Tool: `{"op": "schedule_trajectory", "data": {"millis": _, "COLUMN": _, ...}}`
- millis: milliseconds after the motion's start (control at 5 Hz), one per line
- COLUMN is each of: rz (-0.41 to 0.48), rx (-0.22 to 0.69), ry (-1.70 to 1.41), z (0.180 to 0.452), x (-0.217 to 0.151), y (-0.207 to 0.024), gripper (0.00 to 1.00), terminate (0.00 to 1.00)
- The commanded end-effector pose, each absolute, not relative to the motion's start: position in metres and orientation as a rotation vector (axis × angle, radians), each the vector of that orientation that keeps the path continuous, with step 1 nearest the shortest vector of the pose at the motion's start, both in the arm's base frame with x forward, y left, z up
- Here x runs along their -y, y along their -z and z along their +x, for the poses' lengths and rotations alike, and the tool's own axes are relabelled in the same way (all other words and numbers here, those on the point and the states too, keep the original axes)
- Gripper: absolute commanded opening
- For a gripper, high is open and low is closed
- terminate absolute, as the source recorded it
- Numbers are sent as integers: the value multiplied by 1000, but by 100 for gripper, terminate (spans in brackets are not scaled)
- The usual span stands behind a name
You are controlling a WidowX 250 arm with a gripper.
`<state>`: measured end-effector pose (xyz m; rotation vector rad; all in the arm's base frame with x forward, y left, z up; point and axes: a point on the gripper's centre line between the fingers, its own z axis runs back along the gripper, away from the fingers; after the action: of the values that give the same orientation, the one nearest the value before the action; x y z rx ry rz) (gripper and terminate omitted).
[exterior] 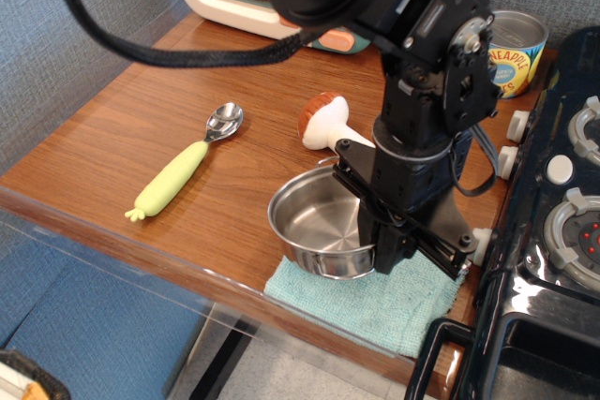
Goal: Put the metal pot on the blue cloth.
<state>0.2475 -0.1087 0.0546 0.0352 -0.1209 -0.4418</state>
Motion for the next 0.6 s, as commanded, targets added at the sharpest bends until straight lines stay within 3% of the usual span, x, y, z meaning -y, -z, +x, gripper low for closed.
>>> {"op": "schedule_trajectory", "data": {"millis": 0, "rz": 6, "rx": 150, "ry": 460, "z": 235, "x": 98, "y": -72, "gripper": 100, "terminate": 0}}
{"op": "schedule_trajectory", "data": {"millis": 200, "rz": -114, "rx": 174, "ry": 384, "z": 235, "x": 103, "y": -88, "gripper": 100, "terminate": 0}}
{"op": "schedule_trajectory", "data": {"millis": 400, "rz": -214, "rx": 252, "ry": 157, "z": 238, "x": 101, "y": -122, "gripper": 100, "terminate": 0}}
